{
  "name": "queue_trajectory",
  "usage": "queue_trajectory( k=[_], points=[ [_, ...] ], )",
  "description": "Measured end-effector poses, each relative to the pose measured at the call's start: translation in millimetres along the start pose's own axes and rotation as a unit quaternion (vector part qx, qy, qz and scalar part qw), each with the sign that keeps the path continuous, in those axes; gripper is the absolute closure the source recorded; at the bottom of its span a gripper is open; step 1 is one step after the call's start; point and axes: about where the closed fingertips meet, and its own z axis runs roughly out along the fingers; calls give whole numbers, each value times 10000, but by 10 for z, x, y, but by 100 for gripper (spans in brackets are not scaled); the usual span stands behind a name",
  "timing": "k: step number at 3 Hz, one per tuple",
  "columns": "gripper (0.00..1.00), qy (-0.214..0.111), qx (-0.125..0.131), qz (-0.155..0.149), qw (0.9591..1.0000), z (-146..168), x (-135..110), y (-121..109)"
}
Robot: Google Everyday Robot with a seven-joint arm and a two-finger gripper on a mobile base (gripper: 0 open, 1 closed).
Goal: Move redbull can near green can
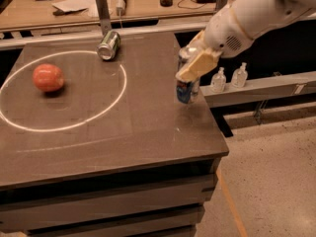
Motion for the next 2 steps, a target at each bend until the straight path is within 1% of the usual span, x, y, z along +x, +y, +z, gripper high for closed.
queue_trajectory(
  k=[1, 2],
  points=[
    [100, -531, 276, -493, 9970, -619, -485, -100],
    [100, -723, 504, -688, 9937, -899, -706, -163]
  ],
)
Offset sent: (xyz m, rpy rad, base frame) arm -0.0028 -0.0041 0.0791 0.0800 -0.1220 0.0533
